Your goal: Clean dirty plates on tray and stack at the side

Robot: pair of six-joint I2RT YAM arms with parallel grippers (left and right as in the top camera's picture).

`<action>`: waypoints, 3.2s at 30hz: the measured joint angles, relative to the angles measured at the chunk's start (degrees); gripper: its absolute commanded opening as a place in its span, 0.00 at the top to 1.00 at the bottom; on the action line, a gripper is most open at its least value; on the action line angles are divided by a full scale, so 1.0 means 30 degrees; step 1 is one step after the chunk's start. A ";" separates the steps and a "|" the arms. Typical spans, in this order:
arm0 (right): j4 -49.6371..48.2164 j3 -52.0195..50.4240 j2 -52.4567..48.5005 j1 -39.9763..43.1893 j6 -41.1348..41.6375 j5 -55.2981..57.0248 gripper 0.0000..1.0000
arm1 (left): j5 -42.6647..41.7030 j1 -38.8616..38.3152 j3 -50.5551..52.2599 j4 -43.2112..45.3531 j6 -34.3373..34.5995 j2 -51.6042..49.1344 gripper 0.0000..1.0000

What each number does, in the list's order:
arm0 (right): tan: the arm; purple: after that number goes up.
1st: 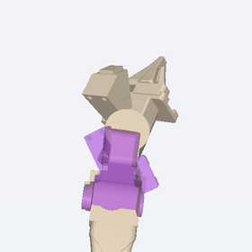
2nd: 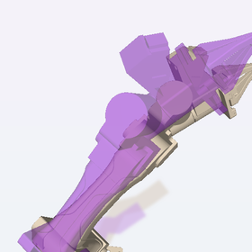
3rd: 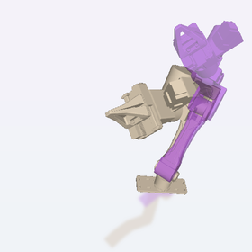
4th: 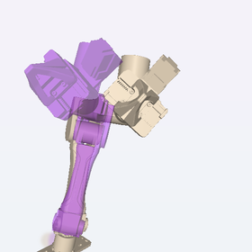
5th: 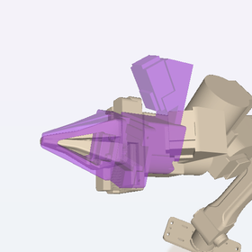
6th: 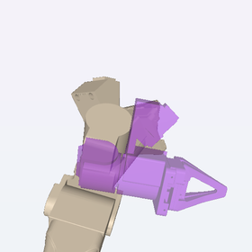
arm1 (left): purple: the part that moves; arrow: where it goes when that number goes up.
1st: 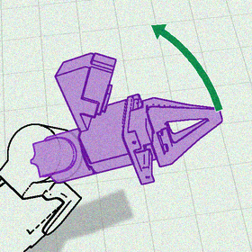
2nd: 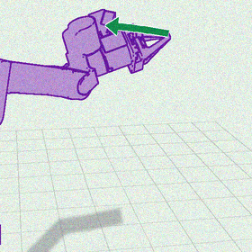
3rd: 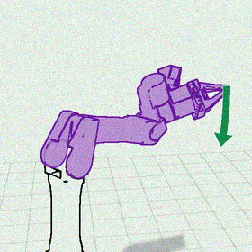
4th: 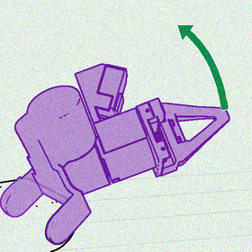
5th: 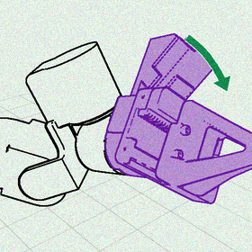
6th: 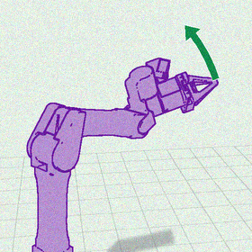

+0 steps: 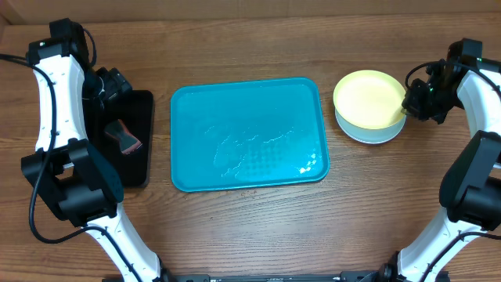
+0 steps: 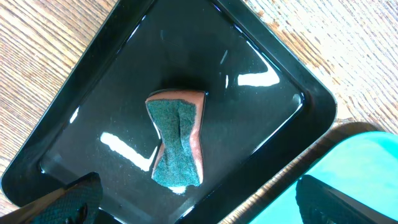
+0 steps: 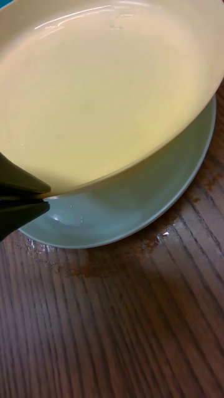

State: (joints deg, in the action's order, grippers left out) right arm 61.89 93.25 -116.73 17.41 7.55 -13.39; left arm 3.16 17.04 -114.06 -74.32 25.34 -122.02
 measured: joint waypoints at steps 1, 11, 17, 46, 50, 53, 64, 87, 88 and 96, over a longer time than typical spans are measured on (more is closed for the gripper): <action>-0.0058 0.0000 0.0000 0.0000 0.0051 0.0066 0.96 | 0.0000 0.0000 0.0000 0.0000 0.0000 0.0007 0.00; -0.0138 0.0000 0.0000 -0.0015 0.0852 0.2098 0.96 | 0.0000 0.0000 0.0000 0.0000 0.0000 0.0000 0.00; 0.0313 -0.0007 0.0000 -0.0124 0.0969 0.2178 0.95 | 0.0000 0.0000 0.0000 0.0000 0.0000 0.0000 0.00; 0.7227 -0.0357 0.9683 -0.1690 0.1049 0.1035 0.00 | 0.0000 0.0000 0.0000 0.0000 0.0000 0.0000 0.00; 0.7431 -0.2302 1.2240 -0.2885 0.1042 0.0707 0.00 | 0.0000 0.0000 0.0000 0.0007 0.0000 0.0000 0.00; 0.7643 -0.3971 1.4156 -0.4189 0.1035 0.0357 0.00 | -0.0007 0.0000 0.0000 0.0015 0.0000 0.0000 0.00; 1.0397 -0.4823 1.6211 -0.5304 0.1049 0.0474 0.00 | -0.0007 0.0000 0.0007 0.0000 0.0000 0.0007 0.00; 0.0721 -0.9318 1.9300 -0.6666 0.0969 0.1158 0.00 | -0.0073 0.0000 0.0000 0.0000 0.0000 0.0007 0.00; -0.0219 -1.0112 2.0101 -0.6914 0.0896 0.1166 0.00 | -0.0051 0.0000 0.0000 0.0007 0.0000 0.0000 0.00; -0.7563 -1.7741 2.8203 -0.7482 0.0175 0.1107 0.00 | -0.0073 0.0000 0.0000 0.0015 0.0000 0.0000 0.00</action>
State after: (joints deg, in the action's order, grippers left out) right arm 39.20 40.03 -32.12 -5.04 8.08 -10.07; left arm 2.94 17.04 -114.06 -74.28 25.34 -122.02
